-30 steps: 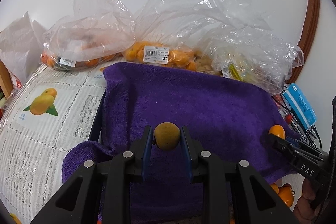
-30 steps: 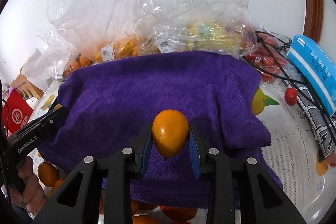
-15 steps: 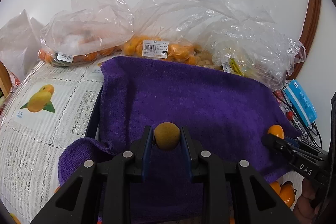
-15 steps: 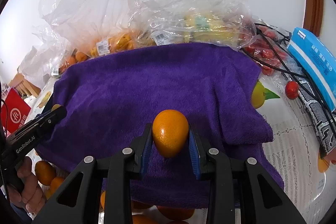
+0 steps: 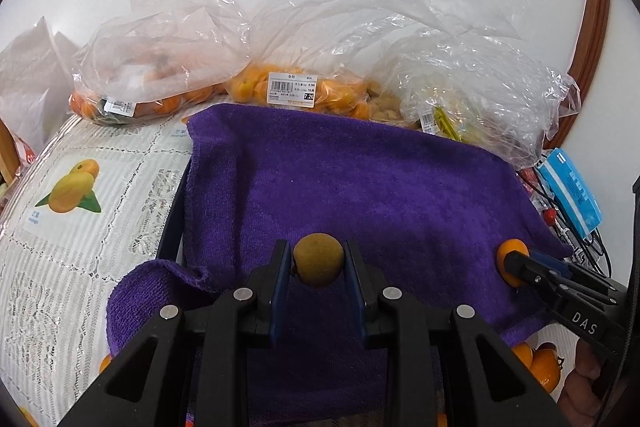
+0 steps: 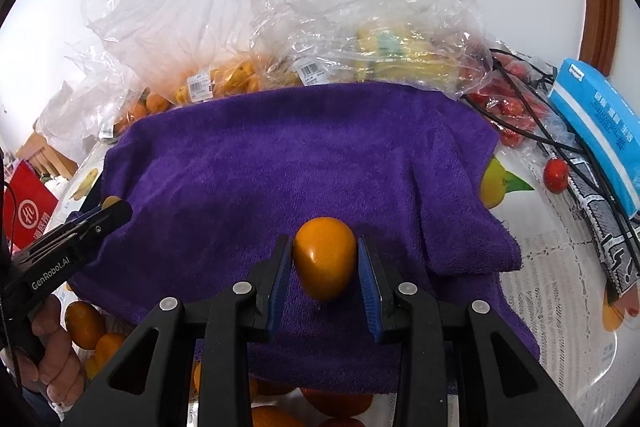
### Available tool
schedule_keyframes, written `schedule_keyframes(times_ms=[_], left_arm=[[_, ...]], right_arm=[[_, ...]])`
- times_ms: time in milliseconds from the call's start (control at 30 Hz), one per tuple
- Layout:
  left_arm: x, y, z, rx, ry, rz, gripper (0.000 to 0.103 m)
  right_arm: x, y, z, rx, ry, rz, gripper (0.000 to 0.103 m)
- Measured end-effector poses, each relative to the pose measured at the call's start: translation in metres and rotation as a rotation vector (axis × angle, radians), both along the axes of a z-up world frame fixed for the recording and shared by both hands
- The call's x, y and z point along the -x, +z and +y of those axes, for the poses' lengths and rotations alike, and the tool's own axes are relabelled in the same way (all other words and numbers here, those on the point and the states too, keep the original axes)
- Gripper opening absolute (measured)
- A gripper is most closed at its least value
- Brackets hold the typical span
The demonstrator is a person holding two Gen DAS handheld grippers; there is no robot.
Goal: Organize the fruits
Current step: 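Open both grippers to drop the orange and small fruit onto the towel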
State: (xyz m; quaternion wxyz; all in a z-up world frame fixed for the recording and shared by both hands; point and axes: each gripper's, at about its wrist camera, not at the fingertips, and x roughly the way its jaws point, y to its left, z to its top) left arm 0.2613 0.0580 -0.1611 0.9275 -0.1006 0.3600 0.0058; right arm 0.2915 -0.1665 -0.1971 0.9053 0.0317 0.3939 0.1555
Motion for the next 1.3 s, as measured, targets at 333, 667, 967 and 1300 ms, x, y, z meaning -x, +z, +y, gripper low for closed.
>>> schedule_keyframes(times_ms=[333, 667, 967, 1300], left_arm=[[0.007, 0.006, 0.0, 0.02, -0.014, -0.039, 0.044], [0.014, 0.011, -0.001, 0.016, -0.008, -0.069, 0.048], [0.024, 0.019, -0.004, -0.048, 0.016, -0.124, 0.05], [0.039, 0.029, -0.001, -0.038, 0.022, -0.159, 0.051]], right_arm=[[0.01, 0.015, -0.002, 0.02, -0.022, -0.077, 0.04], [0.016, 0.025, -0.009, -0.005, -0.04, -0.106, 0.04], [0.038, 0.034, -0.016, -0.039, -0.033, -0.154, 0.042], [0.074, 0.026, -0.033, -0.078, -0.051, -0.176, 0.046]])
